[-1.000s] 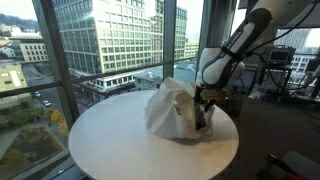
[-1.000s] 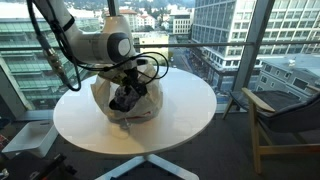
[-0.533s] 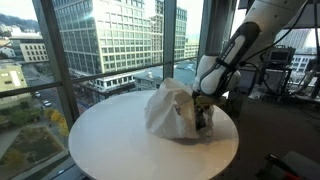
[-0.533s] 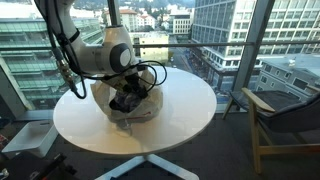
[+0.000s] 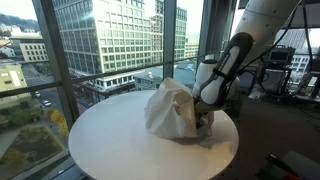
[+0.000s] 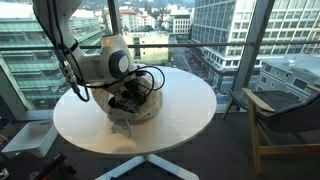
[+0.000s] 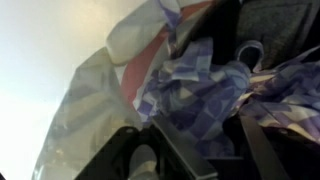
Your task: Remove the purple and blue shirts and the brown object from the plastic
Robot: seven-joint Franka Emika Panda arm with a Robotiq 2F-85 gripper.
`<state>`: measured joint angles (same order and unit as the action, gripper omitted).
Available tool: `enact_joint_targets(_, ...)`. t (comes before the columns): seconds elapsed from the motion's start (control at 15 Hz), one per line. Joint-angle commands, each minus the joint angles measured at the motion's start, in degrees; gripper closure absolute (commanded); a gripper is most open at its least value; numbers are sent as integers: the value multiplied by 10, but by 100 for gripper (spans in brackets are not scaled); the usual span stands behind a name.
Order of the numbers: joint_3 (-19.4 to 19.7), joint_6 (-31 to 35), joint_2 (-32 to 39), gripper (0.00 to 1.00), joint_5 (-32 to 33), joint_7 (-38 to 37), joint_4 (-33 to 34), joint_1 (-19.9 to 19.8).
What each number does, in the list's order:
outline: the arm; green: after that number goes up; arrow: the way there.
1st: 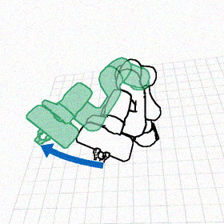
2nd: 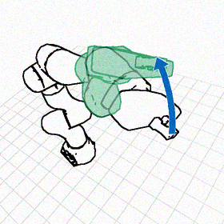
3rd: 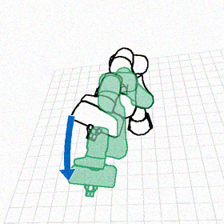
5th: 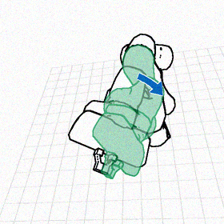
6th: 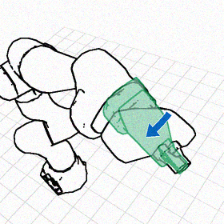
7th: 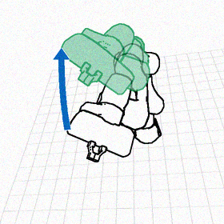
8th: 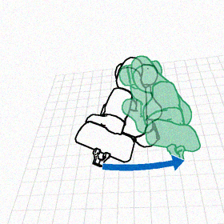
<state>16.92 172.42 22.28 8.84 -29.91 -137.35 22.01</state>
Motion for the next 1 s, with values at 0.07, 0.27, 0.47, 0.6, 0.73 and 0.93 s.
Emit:
enact_joint_targets(0.07,-87,-49,-53,87,-92,51,-30,-75)
enact_joint_targets(0.27,-143,-113,-92,87,-154,93,-35,-130)
enact_joint_targets(0.47,-163,-150,-130,89,-190,118,-40,-161)
enact_joint_targets(0.6,-160,-160,-159,88,-178,112,-49,-163)
enact_joint_targets(0.73,-158,-170,-198,88,-161,103,-60,-163)
enact_joint_targets(0.93,-169,-219,-273,88,-171,122,-68,-168)
